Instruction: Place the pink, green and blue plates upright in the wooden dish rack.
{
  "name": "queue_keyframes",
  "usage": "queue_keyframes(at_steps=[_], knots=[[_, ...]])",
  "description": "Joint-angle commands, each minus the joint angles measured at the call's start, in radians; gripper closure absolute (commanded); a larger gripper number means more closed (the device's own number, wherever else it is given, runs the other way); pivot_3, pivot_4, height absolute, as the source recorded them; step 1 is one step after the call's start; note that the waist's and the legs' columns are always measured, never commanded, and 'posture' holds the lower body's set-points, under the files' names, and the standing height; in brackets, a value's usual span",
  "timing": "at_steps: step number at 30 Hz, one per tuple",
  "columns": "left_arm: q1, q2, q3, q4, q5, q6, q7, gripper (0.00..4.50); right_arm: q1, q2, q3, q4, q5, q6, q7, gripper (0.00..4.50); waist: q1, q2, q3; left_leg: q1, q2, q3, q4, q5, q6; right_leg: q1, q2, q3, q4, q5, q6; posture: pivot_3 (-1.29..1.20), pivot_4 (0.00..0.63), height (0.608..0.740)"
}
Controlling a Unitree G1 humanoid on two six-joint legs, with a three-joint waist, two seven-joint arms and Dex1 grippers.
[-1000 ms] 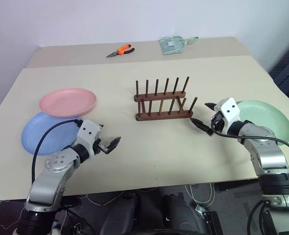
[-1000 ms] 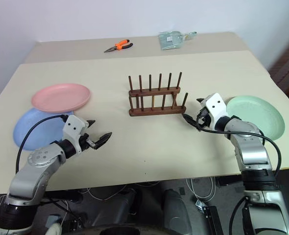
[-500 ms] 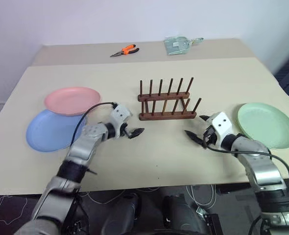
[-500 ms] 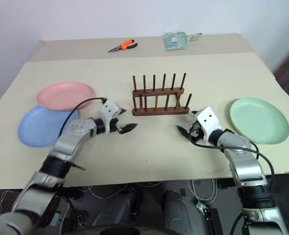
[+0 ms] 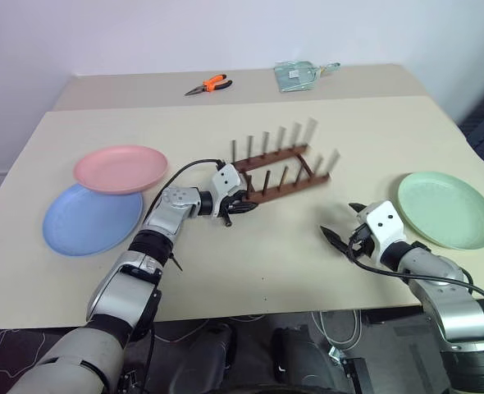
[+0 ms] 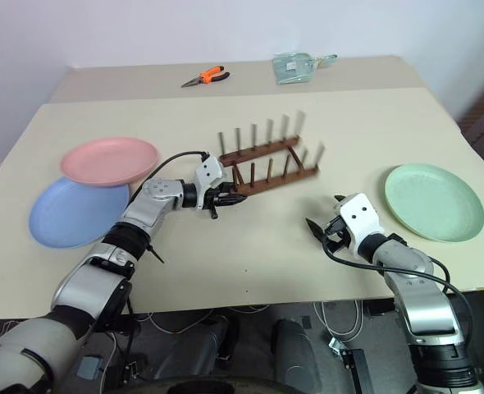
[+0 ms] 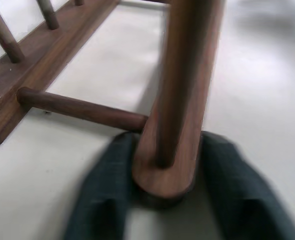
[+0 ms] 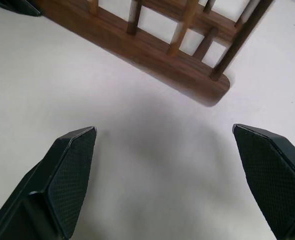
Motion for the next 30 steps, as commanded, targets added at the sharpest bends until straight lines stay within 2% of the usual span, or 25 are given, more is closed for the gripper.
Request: queue_keyframes(at_steps=[1,5,9,11,13,15,17,19,20,22,26,27,30], knots=[[0.08,0.029,-0.028,-0.12,-0.008,0.017,-0.109,3.57,-0.003,-0.05,-0.034,-0.016,-0.006,-0.012,0.026,0.0,-0.001,0.0,0.0,0.0,0.0,0.0,0.0,0.0,0.0,0.0,0.0,0.0,0.0,0.0,0.0,0.0,0.15,0.727],[0.159,0.091,-0.062,-0.31,-0.005,0.052,-0.205,3.57,0.024,-0.106,-0.076,-0.005,0.01,-0.012,0.064,0.0,0.0,0.0,0.0,0.0,0.0,0.0,-0.001,0.0,0.001,0.0,0.0,0.0,0.0,0.0,0.0,0.0,0.15,0.727],[0.204,0.134,-0.076,-0.417,-0.008,0.094,-0.241,3.57,0.043,-0.141,-0.119,0.021,0.014,-0.025,0.089,0.0,-0.001,0.0,0.0,0.0,0.0,0.0,0.0,0.0,0.0,0.0,0.0,0.0,0.0,0.0,0.0,0.0,0.15,0.727],[0.216,0.142,-0.078,-0.434,0.009,0.112,-0.221,2.64,0.056,-0.151,-0.127,0.026,0.013,-0.027,0.099,0.0,0.0,0.0,0.0,0.0,0.0,0.0,0.0,0.0,0.0,0.0,0.0,0.0,0.0,0.0,0.0,0.0,0.15,0.727],[0.233,0.15,-0.071,-0.448,0.016,0.139,-0.199,1.89,0.077,-0.163,-0.136,0.031,0.008,-0.032,0.111,0.0,0.0,0.0,0.0,0.0,0.0,0.0,0.0,0.0,0.0,0.0,0.0,0.0,0.0,0.0,0.0,0.0,0.15,0.727],[0.258,0.169,-0.055,-0.473,0.022,0.177,-0.169,0.79,0.102,-0.175,-0.149,0.034,0.005,-0.038,0.126,0.0,0.0,0.0,0.0,0.0,0.0,0.0,0.0,0.0,0.0,0.0,0.0,0.0,0.0,0.0,0.0,0.0,0.15,0.727],[0.317,0.215,-0.02,-0.553,0.003,0.245,-0.152,0.79,0.131,-0.187,-0.163,0.025,0.022,-0.038,0.155,0.0,-0.002,0.0,0.0,0.0,0.0,0.0,0.0,0.0,0.0,0.0,0.0,0.0,0.0,0.0,0.0,0.0,0.15,0.727],[0.388,0.26,0.018,-0.658,-0.038,0.322,-0.148,0.74,0.15,-0.191,-0.161,0.004,0.049,-0.031,0.186,0.58,-0.015,0.001,-0.001,0.001,0.001,0.0,-0.001,0.0,0.0,0.0,0.0,0.001,0.0,0.0,0.0,0.0,0.15,0.727],[0.419,0.276,0.031,-0.706,-0.057,0.352,-0.146,1.05,0.155,-0.191,-0.155,-0.008,0.061,-0.024,0.2,0.91,-0.024,0.001,-0.001,0.002,0.001,0.0,-0.002,0.0,0.0,0.0,0.001,0.001,0.0,0.0,0.0,0.0,0.15,0.727],[0.488,0.301,0.059,-0.821,-0.114,0.439,-0.139,1.67,0.159,-0.182,-0.129,-0.036,0.074,-0.009,0.219,1.85,-0.035,0.003,-0.002,0.002,0.002,0.0,-0.003,0.0,0.0,0.0,0.001,0.001,0.001,0.0,-0.001,0.0,0.15,0.727],[0.576,0.287,0.046,-0.983,-0.168,0.54,-0.089,3.73,0.123,-0.15,-0.052,-0.042,0.058,0.002,0.212,4.0,-0.03,0.004,-0.002,0.003,0.002,0.0,-0.002,-0.001,-0.001,0.001,0.001,0.001,0.001,-0.002,-0.003,0.0,0.15,0.727],[0.582,0.266,0.028,-0.996,-0.155,0.55,-0.054,4.08,0.106,-0.139,-0.025,-0.038,0.047,0.002,0.203,4.35,-0.025,0.004,-0.002,0.003,0.002,0.0,-0.002,-0.001,-0.001,0.002,0.0,0.001,0.0,-0.002,-0.004,0.0,0.15,0.727],[0.581,0.156,0.001,-0.978,-0.127,0.55,0.076,4.12,0.028,-0.091,0.061,-0.012,0.0,0.024,0.156,4.44,-0.011,0.004,-0.002,0.003,0.001,0.0,0.0,-0.001,-0.001,0.003,0.0,0.0,-0.001,-0.002,-0.004,0.0,0.15,0.727]])
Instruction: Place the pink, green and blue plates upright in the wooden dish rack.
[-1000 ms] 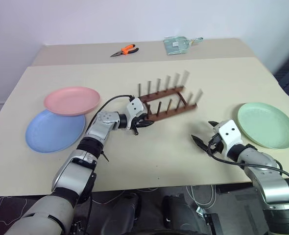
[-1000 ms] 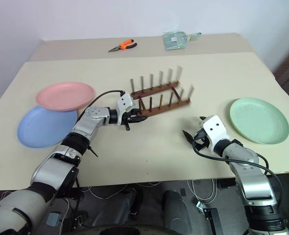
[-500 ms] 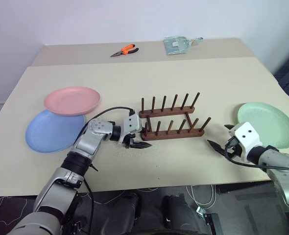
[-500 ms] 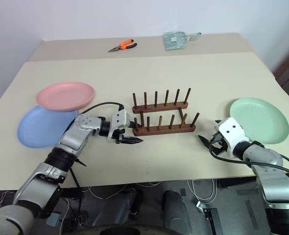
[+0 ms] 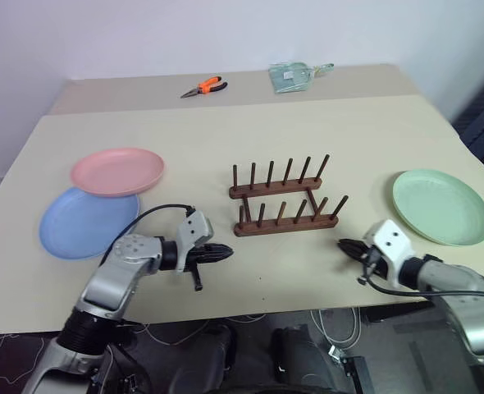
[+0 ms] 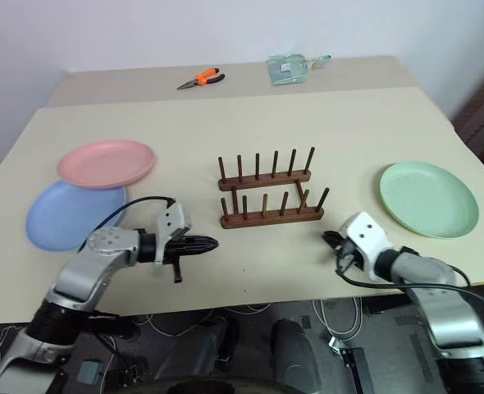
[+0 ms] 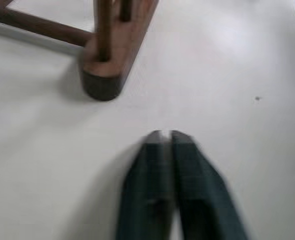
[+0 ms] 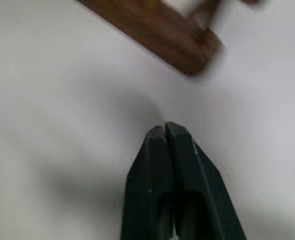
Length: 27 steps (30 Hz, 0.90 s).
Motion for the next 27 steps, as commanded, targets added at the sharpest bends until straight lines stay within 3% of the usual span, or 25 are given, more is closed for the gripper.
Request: queue_keyframes(at_steps=[1,5,10,16,22,25,27], knots=[[-0.014,-0.119,-0.047,0.022,0.045,0.001,0.164,4.12,-0.089,0.05,0.084,0.011,-0.062,0.012,-0.062,4.44,0.011,0.0,0.0,0.0,0.0,0.0,0.0,0.0,0.0,0.001,0.0,0.0,-0.001,0.0,0.0,0.0,0.15,0.727],[-0.075,-0.219,-0.059,0.157,0.146,-0.036,0.357,4.12,-0.204,0.119,0.139,0.11,-0.145,-0.013,-0.161,4.44,0.02,-0.001,0.0,0.001,0.0,0.0,0.001,0.0,0.0,0.001,0.0,0.0,0.0,0.0,0.0,0.0,0.15,0.727],[-0.206,-0.309,-0.005,0.388,0.168,-0.088,0.513,4.12,-0.361,0.206,0.165,0.271,-0.199,-0.044,-0.257,4.44,0.017,-0.001,-0.001,0.005,0.0,0.0,0.001,0.0,0.0,0.004,0.001,0.0,0.0,0.002,0.003,0.0,0.15,0.727],[-0.308,-0.325,0.009,0.553,0.169,-0.177,0.54,4.12,-0.49,0.248,0.17,0.442,-0.237,-0.112,-0.299,4.44,0.015,-0.001,-0.002,0.006,0.0,0.0,0.0,0.001,-0.001,0.004,0.002,0.0,0.001,0.002,0.004,0.0,0.15,0.727],[-0.273,-0.288,0.026,0.487,0.136,-0.16,0.495,4.12,-0.475,0.227,0.169,0.411,-0.206,-0.122,-0.228,4.44,0.01,-0.001,-0.002,0.006,-0.001,0.0,-0.001,0.001,-0.001,0.004,0.002,0.001,0.001,0.002,0.004,0.0,0.15,0.727],[-0.222,-0.256,0.087,0.381,0.091,-0.118,0.497,3.28,-0.43,0.201,0.173,0.325,-0.17,-0.1,-0.146,3.58,-0.007,-0.001,-0.002,0.006,0.0,0.0,-0.002,0.001,-0.001,0.003,0.002,0.001,0.002,0.002,0.004,0.0,0.15,0.727],[-0.217,-0.256,0.225,0.281,0.04,-0.097,0.596,2.31,-0.402,0.194,0.179,0.257,-0.152,-0.095,-0.108,2.61,-0.015,-0.001,-0.001,0.006,0.0,0.0,-0.003,0.001,0.0,0.002,0.002,0.001,0.002,0.002,0.004,0.0,0.15,0.727]])
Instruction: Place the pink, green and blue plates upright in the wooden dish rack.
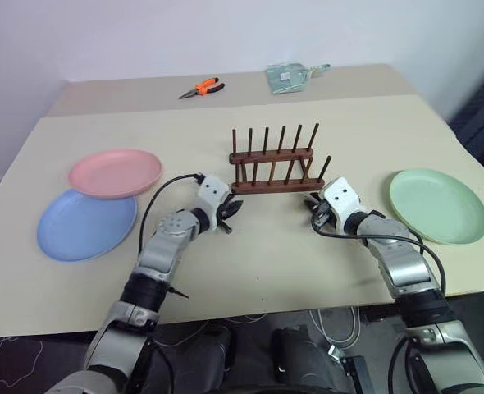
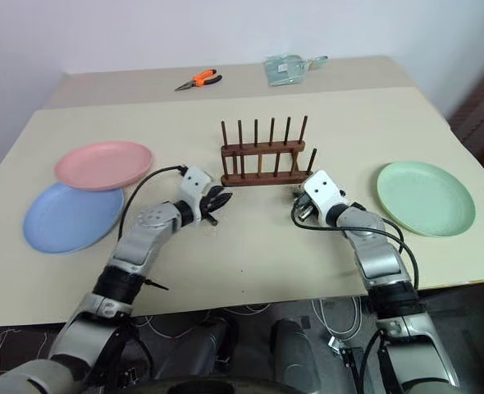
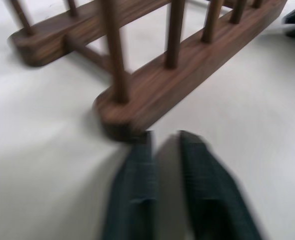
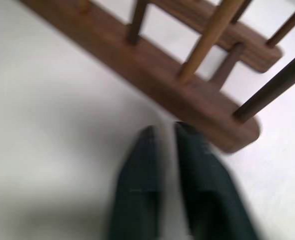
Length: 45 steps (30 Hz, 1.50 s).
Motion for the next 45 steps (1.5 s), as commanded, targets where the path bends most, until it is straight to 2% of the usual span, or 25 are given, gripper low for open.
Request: queue_keyframes(at_steps=[1,4,9,14,18,22,27,30,34,35,36,40,45], knots=[[-0.004,0.015,0.217,-0.138,-0.065,0.051,0.156,1.84,0.025,-0.018,0.009,-0.132,0.035,0.0,0.059,2.14,-0.007,-0.001,0.001,0.0,0.0,0.0,0.0,0.0,0.0,0.0,0.0,0.0,0.0,0.0,0.0,0.0,0.15,0.727],[-0.055,0.02,0.32,-0.211,-0.05,0.06,0.303,0.39,0.028,-0.015,0.021,-0.154,0.029,0.0,0.073,0.68,-0.004,-0.002,0.002,-0.002,0.0,0.0,0.001,0.0,-0.002,-0.003,0.001,0.0,0.002,0.0,0.0,0.0,0.15,0.727],[-0.117,0.009,0.512,-0.34,-0.02,0.166,0.599,0.39,0.013,-0.009,0.039,-0.138,0.014,-0.013,0.074,0.68,0.004,-0.002,0.002,-0.002,-0.001,0.0,0.002,-0.001,-0.001,-0.003,0.0,-0.001,0.0,0.001,0.001,0.0,0.15,0.727],[-0.123,-0.101,0.785,-0.534,-0.145,0.37,0.838,0.39,0.006,-0.009,0.048,-0.113,0.004,-0.032,0.083,0.68,0.003,-0.003,0.002,-0.002,-0.001,0.0,0.001,-0.001,-0.001,-0.002,0.0,0.0,0.0,0.001,0.002,0.0,0.15,0.727],[-0.105,-0.174,0.915,-0.62,-0.272,0.503,0.9,0.39,-0.011,-0.001,0.059,-0.086,-0.001,-0.049,0.09,0.68,0.004,-0.006,0.003,-0.002,-0.001,0.0,0.002,0.0,-0.001,-0.001,0.0,-0.001,0.0,0.001,0.002,0.0,0.15,0.727],[-0.138,-0.246,1.05,-0.616,-0.436,0.571,0.985,0.39,-0.032,0.008,0.066,-0.064,-0.001,-0.062,0.089,0.68,0.006,-0.009,0.003,-0.002,-0.001,-0.001,0.003,0.0,-0.002,-0.001,0.0,-0.002,0.0,0.001,0.002,0.0,0.15,0.727],[-0.174,-0.244,1.095,-0.535,-0.582,0.598,1.016,0.39,-0.045,0.014,0.065,-0.049,-0.006,-0.079,0.081,0.68,0.004,-0.012,0.004,-0.002,-0.001,-0.001,0.003,0.003,-0.007,0.0,0.0,-0.002,0.0,0.001,0.002,0.0,0.15,0.727],[-0.221,-0.218,1.114,-0.392,-0.642,0.567,1.021,1.21,-0.044,0.013,0.047,-0.061,-0.014,-0.097,0.052,0.6,0.005,-0.013,0.004,-0.001,-0.001,-0.001,0.003,0.003,-0.008,0.0,0.0,-0.002,0.0,0.001,0.002,0.0,0.15,0.727],[-0.255,-0.2,1.127,-0.29,-0.714,0.535,1.053,3.23,-0.037,-0.003,0.001,-0.108,0.03,-0.065,0.06,0.6,0.004,-0.013,0.004,-0.001,-0.001,-0.001,0.003,0.003,-0.008,0.0,0.0,-0.001,0.0,0.001,0.002,0.0,0.15,0.727],[-0.259,-0.197,1.13,-0.272,-0.729,0.523,1.065,3.78,-0.035,-0.012,-0.021,-0.131,0.052,-0.045,0.069,0.08,0.005,-0.013,0.004,-0.002,-0.001,-0.001,0.003,0.003,-0.008,0.0,0.0,-0.001,0.0,0.001,0.002,0.0,0.15,0.727],[-0.255,-0.186,1.115,-0.263,-0.732,0.518,1.061,4.37,-0.034,-0.023,-0.042,-0.158,0.07,-0.027,0.076,0.0,0.005,-0.013,0.004,-0.002,-0.001,-0.001,0.002,0.003,-0.008,0.0,0.0,-0.001,0.0,0.001,0.002,0.0,0.15,0.727],[-0.234,-0.136,1.011,-0.279,-0.72,0.49,0.982,4.44,-0.031,-0.073,-0.084,-0.246,0.092,0.008,0.09,0.0,0.003,-0.014,0.004,-0.002,-0.001,-0.001,0.002,0.003,-0.008,0.0,0.0,-0.001,0.0,0.001,0.002,0.0,0.15,0.727],[-0.237,-0.076,0.796,-0.35,-0.68,0.448,0.816,4.44,-0.119,-0.101,-0.08,-0.331,0.098,-0.007,0.102,0.0,0.003,-0.014,0.004,-0.002,-0.001,-0.001,0.002,0.003,-0.008,0.0,0.0,-0.001,0.0,0.001,0.002,0.0,0.15,0.727]])
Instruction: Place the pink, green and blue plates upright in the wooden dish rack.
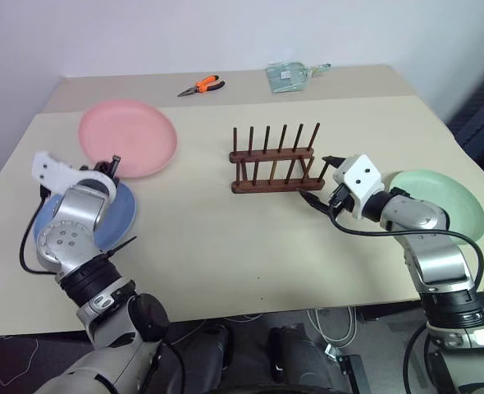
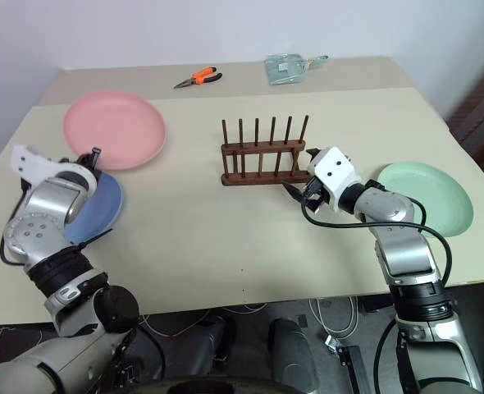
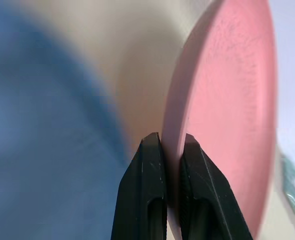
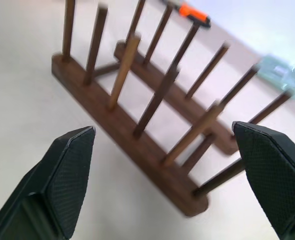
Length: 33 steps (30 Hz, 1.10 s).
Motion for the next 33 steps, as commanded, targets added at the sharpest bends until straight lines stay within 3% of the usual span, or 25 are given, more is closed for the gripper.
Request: queue_keyframes(at_steps=[1,3,8,12,17,20,24,27,32,33], knots=[[-0.025,0.044,-0.187,-0.097,0.034,-0.041,-0.131,4.44,-0.11,0.008,0.002,-0.083,0.021,-0.02,0.005,0.0,0.0,0.0,0.0,0.0,0.0,0.0,0.0,0.0,0.0,0.0,0.0,0.0,0.0,0.0,0.0,0.0,0.15,0.727],[-0.041,0.059,-0.289,-0.13,0.056,-0.045,-0.182,4.44,-0.172,0.031,0.035,-0.094,0.034,-0.005,0.021,0.0,-0.001,0.0,0.0,0.0,0.0,0.001,0.0,0.0,0.0,0.0,0.0,0.0,0.0,0.0,0.0,0.0,0.15,0.727],[-0.11,0.044,-0.455,-0.177,0.058,-0.026,-0.239,4.44,-0.288,0.057,0.178,-0.053,-0.126,-0.152,0.0,0.0,-0.001,0.0,0.0,0.0,0.0,0.0,0.0,0.0,0.0,0.0,0.0,0.0,0.0,0.0,0.0,0.0,0.15,0.727],[-0.143,0.008,-0.506,-0.202,0.019,-0.001,-0.244,4.44,-0.334,0.031,0.275,0.034,-0.297,-0.295,-0.026,0.0,-0.001,0.0,0.0,0.0,0.0,0.001,-0.001,0.0,-0.001,-0.001,0.0,0.001,-0.001,0.0,0.0,0.0,0.15,0.727],[-0.131,-0.027,-0.527,-0.223,-0.041,0.05,-0.248,4.44,-0.382,0.032,0.288,0.17,-0.46,-0.374,-0.158,0.0,-0.001,0.0,0.0,0.0,0.0,0.001,-0.001,0.001,-0.001,-0.002,0.0,0.001,0.0,0.0,0.0,0.0,0.15,0.727],[-0.108,-0.019,-0.538,-0.226,-0.07,0.097,-0.262,4.5,-0.383,0.028,0.278,0.215,-0.521,-0.4,-0.225,0.83,-0.001,0.0,0.0,0.0,0.0,0.001,-0.001,0.001,-0.001,-0.002,0.0,0.002,0.0,0.0,0.0,0.0,0.15,0.727],[-0.089,-0.025,-0.54,-0.231,-0.092,0.123,-0.268,4.5,-0.371,0.015,0.279,0.234,-0.568,-0.434,-0.255,2.91,-0.002,0.0,0.0,0.0,0.0,0.001,-0.002,0.002,-0.002,-0.003,0.001,0.002,0.0,0.0,0.0,0.0,0.15,0.727],[-0.084,-0.053,-0.518,-0.228,-0.129,0.115,-0.266,3.31,-0.363,0.024,0.269,0.228,-0.575,-0.447,-0.262,4.37,0.0,0.0,0.0,0.0,0.0,0.001,-0.001,0.002,-0.002,-0.003,0.001,0.002,0.0,0.0,0.0,0.0,0.15,0.727],[-0.141,-0.096,-0.408,-0.193,-0.099,-0.084,-0.21,0.73,-0.347,0.02,0.248,0.211,-0.58,-0.451,-0.27,4.5,0.001,-0.001,0.001,0.0,0.0,0.001,-0.001,0.002,-0.002,-0.002,0.0,0.002,0.0,0.0,0.0,0.0,0.15,0.727],[-0.144,-0.071,-0.4,-0.178,-0.061,-0.12,-0.209,0.73,-0.339,0.016,0.23,0.208,-0.563,-0.445,-0.271,4.5,-0.001,-0.001,0.001,0.0,0.0,0.001,-0.001,0.002,-0.002,-0.002,0.0,0.002,0.0,0.0,0.0,0.0,0.15,0.727]])
